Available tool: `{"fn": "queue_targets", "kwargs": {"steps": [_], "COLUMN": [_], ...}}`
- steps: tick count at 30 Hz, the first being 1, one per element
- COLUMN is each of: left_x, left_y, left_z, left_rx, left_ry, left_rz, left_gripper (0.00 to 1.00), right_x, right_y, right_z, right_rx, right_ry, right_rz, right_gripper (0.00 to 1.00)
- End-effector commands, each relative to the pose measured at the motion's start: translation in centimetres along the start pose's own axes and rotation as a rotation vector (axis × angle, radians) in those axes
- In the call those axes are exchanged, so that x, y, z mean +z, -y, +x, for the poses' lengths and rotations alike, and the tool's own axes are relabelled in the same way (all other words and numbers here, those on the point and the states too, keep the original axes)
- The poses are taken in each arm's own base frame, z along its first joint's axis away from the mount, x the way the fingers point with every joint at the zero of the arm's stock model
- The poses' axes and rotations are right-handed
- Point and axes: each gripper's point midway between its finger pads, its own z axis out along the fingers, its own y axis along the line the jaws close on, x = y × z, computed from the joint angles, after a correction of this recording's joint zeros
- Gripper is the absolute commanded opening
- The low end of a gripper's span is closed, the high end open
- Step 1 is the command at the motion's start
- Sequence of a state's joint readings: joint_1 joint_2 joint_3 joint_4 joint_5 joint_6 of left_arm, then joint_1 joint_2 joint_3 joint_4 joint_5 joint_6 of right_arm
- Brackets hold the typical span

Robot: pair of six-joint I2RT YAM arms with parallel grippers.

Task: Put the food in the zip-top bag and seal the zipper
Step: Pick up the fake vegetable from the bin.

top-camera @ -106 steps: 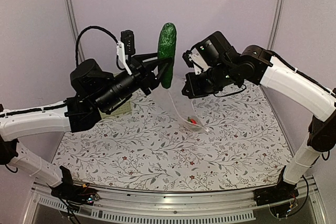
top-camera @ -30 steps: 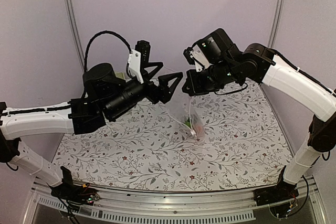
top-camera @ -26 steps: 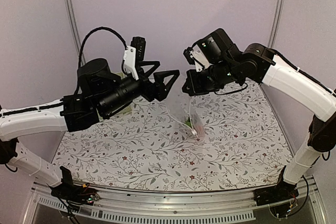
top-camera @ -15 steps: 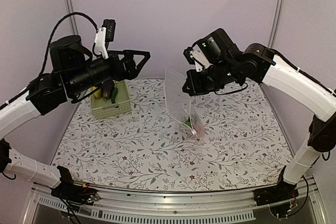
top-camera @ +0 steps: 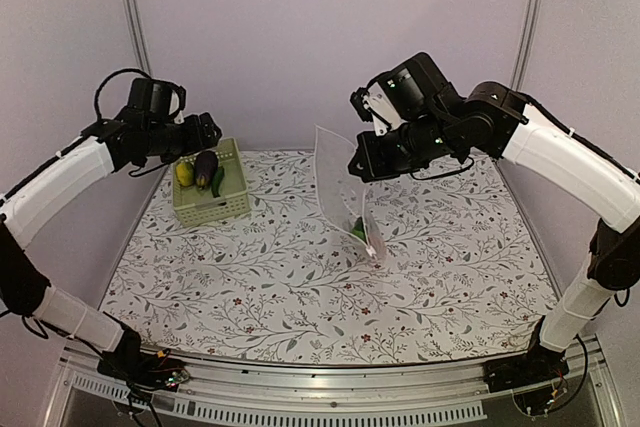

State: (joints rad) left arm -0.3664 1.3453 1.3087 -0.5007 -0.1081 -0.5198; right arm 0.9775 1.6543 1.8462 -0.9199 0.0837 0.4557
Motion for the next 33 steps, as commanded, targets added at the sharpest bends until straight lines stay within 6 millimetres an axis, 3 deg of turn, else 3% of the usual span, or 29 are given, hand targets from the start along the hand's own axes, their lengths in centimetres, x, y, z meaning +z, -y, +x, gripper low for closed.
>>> {"fn": "queue_targets", "kwargs": {"steps": [1,6,13,21,33], "left_x": [5.1,11.5,17.3,21.4,23.5], "left_y": [-3.1,-7.2,-10.7,-13.9,-16.5], "left_z": [2.2,3.3,5.3,7.8,10.2], "left_rx": [-0.059,-0.126,-0.121,-0.136,-0.161], "left_ry": [-0.085,-0.136,-0.205,-0.268,-0.308], "left_rz": [-0.071,-0.161,-0.270,-0.341,-0.386], "left_gripper": [0.80,0.67,0.63,0.51,0.47], "right_x": [-1.0,-0.9,-0.7,-0.7,-0.7], "right_y": [0.0,-0.2,-0.2,-0.6,-0.5], "right_z": [-0.3,-0.1,0.1,0.2,0.2], "right_rx": [0.000,0.004,0.008,0.018,0.023], "right_ry": [0.019,0.016,0.010,0.009,0.008], "right_rz": [-0.011,-0.022,-0.025,-0.046,-0.045], "right_gripper": [0.00,0.00,0.00,0.00,0.00]}}
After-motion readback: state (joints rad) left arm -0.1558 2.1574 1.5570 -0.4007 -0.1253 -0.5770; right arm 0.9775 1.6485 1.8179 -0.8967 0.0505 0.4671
